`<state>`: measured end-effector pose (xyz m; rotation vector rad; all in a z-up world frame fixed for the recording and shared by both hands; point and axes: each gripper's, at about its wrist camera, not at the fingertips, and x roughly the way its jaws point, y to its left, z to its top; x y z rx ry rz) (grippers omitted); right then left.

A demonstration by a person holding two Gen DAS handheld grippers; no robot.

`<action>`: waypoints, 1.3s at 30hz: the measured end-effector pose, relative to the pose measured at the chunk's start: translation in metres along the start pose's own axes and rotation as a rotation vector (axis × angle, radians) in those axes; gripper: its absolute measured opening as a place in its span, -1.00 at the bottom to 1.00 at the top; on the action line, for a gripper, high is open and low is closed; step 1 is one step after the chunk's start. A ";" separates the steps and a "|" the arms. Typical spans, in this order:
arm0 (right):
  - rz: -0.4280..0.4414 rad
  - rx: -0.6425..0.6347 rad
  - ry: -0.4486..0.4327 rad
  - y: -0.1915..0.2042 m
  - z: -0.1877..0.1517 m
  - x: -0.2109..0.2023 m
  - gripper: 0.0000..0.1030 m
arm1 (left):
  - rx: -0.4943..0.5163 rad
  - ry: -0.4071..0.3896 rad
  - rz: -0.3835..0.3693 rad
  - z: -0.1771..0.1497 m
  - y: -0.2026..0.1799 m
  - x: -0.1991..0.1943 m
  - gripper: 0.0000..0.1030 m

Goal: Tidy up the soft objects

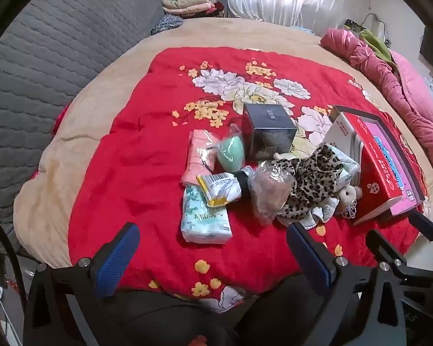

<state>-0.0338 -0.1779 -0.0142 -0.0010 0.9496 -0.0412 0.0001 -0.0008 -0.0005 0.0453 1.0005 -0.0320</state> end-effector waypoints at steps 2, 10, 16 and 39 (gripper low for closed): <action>-0.008 0.001 -0.005 -0.001 -0.001 -0.002 0.86 | -0.008 0.005 -0.008 -0.001 -0.002 -0.001 0.98; 0.037 0.017 -0.024 -0.006 -0.001 -0.010 0.86 | -0.057 0.043 -0.032 -0.005 0.009 0.008 0.98; 0.053 0.030 -0.048 -0.007 0.002 -0.016 0.86 | -0.046 0.036 -0.023 -0.006 0.005 0.009 0.98; 0.065 0.021 -0.044 -0.001 0.002 -0.017 0.86 | -0.035 0.018 -0.018 -0.005 0.004 0.004 0.98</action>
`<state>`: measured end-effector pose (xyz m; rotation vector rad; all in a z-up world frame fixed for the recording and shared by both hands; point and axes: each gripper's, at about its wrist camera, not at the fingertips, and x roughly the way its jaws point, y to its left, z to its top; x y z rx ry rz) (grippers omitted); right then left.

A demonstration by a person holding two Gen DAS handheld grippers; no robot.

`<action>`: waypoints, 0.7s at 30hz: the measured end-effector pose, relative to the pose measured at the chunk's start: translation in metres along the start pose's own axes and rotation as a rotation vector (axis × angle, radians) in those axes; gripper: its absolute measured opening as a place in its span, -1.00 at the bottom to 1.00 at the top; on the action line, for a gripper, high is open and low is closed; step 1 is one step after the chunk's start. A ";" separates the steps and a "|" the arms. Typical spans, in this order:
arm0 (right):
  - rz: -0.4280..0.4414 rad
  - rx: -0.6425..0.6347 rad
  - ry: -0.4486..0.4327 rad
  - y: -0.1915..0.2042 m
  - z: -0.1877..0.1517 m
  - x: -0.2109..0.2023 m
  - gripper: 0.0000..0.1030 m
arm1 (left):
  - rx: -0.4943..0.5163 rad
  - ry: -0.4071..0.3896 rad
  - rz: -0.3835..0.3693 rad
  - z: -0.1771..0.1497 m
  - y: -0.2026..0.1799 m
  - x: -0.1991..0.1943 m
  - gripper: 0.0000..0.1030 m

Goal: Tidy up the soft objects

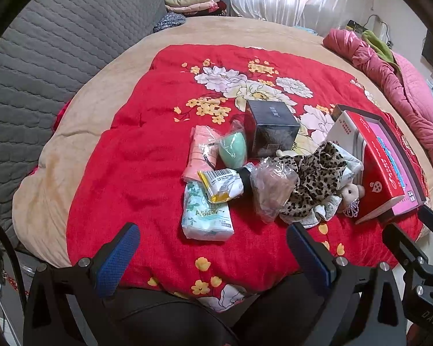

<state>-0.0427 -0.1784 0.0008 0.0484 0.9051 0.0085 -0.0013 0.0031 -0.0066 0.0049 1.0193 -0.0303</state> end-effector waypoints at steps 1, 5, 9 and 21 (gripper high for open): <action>0.000 -0.002 0.000 0.000 0.000 0.000 0.86 | -0.001 -0.001 -0.001 0.000 0.000 0.000 0.98; -0.001 -0.005 -0.001 0.001 0.000 0.000 0.86 | 0.000 -0.004 -0.003 0.000 0.000 0.000 0.98; -0.004 -0.006 0.002 0.002 -0.001 0.000 0.86 | 0.000 -0.003 -0.004 0.000 0.001 -0.001 0.98; 0.002 -0.005 0.013 0.001 -0.002 0.000 0.86 | 0.000 -0.005 -0.005 0.000 0.003 -0.001 0.98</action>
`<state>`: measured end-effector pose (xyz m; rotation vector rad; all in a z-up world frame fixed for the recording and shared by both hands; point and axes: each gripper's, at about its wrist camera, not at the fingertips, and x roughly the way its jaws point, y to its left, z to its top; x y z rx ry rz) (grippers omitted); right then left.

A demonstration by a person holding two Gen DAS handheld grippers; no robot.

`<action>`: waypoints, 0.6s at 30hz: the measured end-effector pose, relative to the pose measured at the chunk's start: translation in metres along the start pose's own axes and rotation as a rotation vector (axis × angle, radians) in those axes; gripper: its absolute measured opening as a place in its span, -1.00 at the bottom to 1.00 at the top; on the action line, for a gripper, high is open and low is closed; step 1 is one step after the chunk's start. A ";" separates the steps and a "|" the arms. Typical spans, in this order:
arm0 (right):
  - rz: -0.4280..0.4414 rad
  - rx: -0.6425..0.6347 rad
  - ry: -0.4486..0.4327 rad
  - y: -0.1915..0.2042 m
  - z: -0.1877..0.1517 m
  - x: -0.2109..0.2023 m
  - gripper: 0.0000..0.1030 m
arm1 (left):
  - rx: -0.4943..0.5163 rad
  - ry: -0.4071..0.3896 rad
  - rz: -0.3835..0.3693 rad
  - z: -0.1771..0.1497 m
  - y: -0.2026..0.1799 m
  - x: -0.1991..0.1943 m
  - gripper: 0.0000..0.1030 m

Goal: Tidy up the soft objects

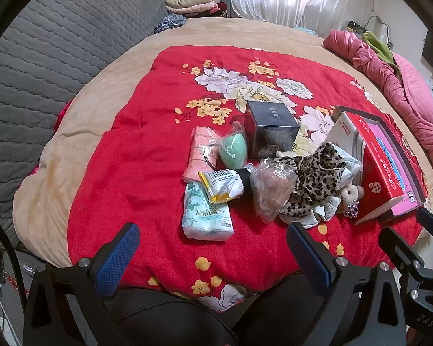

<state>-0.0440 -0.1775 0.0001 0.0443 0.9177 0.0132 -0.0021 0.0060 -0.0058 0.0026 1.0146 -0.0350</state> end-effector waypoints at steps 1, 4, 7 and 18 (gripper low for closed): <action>0.002 0.001 0.001 0.000 0.000 0.000 0.86 | 0.000 0.000 0.004 0.000 -0.001 0.000 0.98; -0.003 -0.002 0.002 0.000 0.000 0.001 0.86 | 0.000 0.000 0.003 0.000 -0.001 0.000 0.98; -0.005 -0.003 0.001 0.000 0.000 0.001 0.86 | -0.001 -0.001 0.003 0.000 -0.001 0.000 0.98; 0.001 -0.001 0.010 0.000 0.001 0.004 0.86 | -0.015 0.016 -0.008 0.001 0.004 0.004 0.98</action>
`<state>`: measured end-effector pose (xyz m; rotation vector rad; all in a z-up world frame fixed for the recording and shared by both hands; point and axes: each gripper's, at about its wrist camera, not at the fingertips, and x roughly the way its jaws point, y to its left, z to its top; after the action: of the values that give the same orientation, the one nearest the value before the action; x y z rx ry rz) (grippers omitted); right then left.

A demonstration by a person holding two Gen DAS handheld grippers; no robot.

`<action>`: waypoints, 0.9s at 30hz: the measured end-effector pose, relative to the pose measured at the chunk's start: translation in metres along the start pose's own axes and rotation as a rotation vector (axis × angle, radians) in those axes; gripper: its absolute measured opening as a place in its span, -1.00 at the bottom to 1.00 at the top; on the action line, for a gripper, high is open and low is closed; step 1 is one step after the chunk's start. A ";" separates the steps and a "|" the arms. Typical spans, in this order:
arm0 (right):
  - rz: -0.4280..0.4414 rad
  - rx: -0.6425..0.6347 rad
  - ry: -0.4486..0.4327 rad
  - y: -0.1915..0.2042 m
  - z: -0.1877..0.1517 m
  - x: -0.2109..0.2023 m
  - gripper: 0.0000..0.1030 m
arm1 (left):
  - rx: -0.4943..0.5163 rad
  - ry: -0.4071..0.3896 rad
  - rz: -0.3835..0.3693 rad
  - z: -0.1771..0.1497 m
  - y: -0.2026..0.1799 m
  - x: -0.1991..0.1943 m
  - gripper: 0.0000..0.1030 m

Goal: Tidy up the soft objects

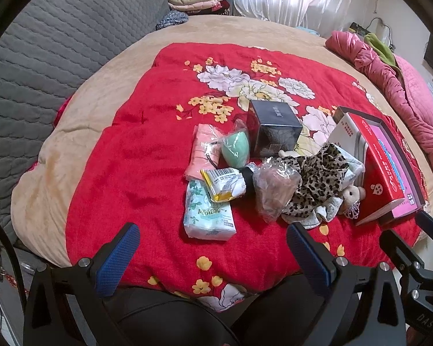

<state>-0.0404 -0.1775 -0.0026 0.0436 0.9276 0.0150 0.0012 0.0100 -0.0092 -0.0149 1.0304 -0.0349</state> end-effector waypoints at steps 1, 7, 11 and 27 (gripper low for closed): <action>0.000 0.001 0.001 0.000 0.000 0.001 0.86 | -0.001 0.001 0.005 0.000 0.002 0.001 0.98; 0.010 -0.010 0.008 0.004 0.001 0.007 0.86 | -0.036 0.029 -0.004 0.001 0.020 0.012 0.98; 0.014 -0.015 0.014 0.005 0.003 0.010 0.86 | -0.045 0.058 -0.011 0.000 0.034 0.022 0.98; 0.034 -0.084 0.016 0.023 0.030 0.037 0.86 | -0.039 0.177 -0.027 0.001 0.041 0.077 0.98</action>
<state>0.0060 -0.1538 -0.0126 -0.0182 0.9417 0.0860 0.0424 0.0482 -0.0761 -0.0617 1.2073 -0.0409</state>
